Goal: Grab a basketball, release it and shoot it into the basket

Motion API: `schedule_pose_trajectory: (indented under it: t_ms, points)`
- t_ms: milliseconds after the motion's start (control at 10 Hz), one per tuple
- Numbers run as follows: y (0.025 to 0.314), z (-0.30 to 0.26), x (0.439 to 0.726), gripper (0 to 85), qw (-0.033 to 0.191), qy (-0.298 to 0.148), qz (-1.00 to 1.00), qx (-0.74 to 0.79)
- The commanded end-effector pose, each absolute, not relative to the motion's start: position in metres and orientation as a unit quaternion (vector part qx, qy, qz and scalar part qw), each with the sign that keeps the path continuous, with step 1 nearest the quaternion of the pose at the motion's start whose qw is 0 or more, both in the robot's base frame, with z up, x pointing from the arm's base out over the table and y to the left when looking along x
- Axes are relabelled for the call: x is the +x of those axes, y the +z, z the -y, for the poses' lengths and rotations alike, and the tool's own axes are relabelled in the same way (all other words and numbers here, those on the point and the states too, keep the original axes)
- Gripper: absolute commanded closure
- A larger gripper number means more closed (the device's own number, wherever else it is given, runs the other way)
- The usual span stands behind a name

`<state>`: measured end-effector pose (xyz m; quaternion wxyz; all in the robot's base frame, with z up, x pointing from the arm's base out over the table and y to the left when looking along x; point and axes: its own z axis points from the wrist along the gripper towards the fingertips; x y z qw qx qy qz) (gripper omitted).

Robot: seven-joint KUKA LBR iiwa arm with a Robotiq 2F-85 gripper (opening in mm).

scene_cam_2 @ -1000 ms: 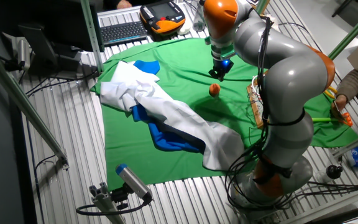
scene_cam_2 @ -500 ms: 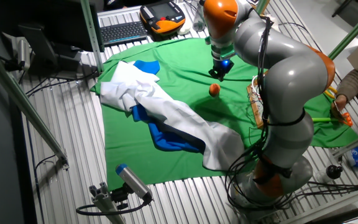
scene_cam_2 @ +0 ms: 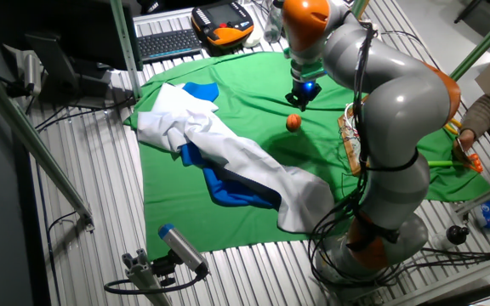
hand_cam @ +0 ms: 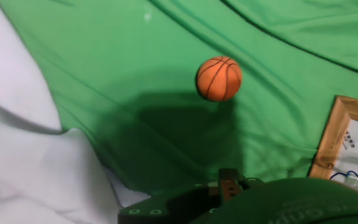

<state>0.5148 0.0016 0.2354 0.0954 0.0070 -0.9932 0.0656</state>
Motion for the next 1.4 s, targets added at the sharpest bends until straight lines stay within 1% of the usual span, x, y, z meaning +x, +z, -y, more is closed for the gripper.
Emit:
schedule_pose_trajectory:
  t_ms: [0,100,300,400,500,700,800,900,1000,1100,1300]
  points:
    - [0.236,-0.002,0.515,85.0,0.082,0.065,0.994,0.001]
    - [0.236,-0.002,0.515,85.0,0.072,0.065,0.995,-0.004]
    - [0.236,-0.002,0.515,85.0,0.083,0.054,0.995,-0.014]
    - [0.236,-0.002,0.515,68.0,0.08,0.065,0.995,-0.02]
    - [0.234,-0.002,0.517,51.0,0.071,0.078,0.994,-0.027]
    - [0.218,0.001,0.533,17.0,0.06,0.09,0.994,-0.034]
    - [0.207,0.005,0.542,17.0,0.071,0.091,0.992,-0.042]
    - [0.195,0.009,0.548,0.0,0.066,0.09,0.993,-0.04]
    - [0.182,0.016,0.552,0.0,0.058,0.088,0.994,-0.032]
    - [0.171,0.02,0.555,0.0,0.055,0.081,0.995,-0.035]
    - [0.153,0.021,0.559,0.0,0.048,0.085,0.994,-0.042]
